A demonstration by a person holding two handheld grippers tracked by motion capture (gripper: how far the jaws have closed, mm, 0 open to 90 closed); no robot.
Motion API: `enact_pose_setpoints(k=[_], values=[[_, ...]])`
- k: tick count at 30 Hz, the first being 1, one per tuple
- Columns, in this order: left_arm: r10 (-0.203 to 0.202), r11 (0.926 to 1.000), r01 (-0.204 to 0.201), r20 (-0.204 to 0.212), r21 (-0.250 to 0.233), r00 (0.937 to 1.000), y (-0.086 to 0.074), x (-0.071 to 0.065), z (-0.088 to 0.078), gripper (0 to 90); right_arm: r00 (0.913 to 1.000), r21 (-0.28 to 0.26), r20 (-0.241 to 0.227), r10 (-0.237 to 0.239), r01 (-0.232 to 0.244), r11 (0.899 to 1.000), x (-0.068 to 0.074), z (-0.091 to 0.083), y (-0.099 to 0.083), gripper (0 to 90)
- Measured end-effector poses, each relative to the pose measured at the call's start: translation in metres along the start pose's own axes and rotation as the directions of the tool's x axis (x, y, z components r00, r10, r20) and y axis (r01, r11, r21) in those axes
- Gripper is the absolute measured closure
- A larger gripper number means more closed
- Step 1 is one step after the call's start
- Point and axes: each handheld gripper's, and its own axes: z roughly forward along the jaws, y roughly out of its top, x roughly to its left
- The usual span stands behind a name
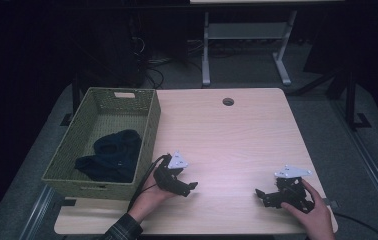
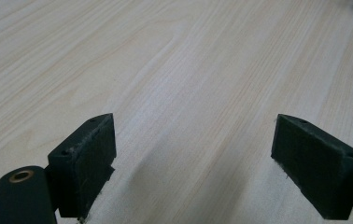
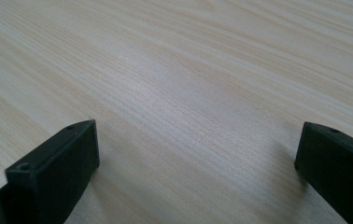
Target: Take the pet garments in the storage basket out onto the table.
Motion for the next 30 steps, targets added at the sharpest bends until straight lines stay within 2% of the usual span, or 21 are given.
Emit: enact_pose_setpoints(k=[21, 30], values=[[-0.029, 0.9994, 0.029, 0.012, -0.021, 0.9995, 0.008, 0.005, -0.008, 13.5, 1.0, 0.0, 0.0, 0.0, 0.0, 1.0, 0.0, 0.0, 0.0, 0.0], [-0.029, 0.9991, 0.03, 0.009, -0.03, 0.9995, 0.012, 0.006, -0.011, 13.6, 1.0, 0.0, 0.0, 0.0, 0.0, 1.0, 0.0, 0.0, 0.0, 0.0]])
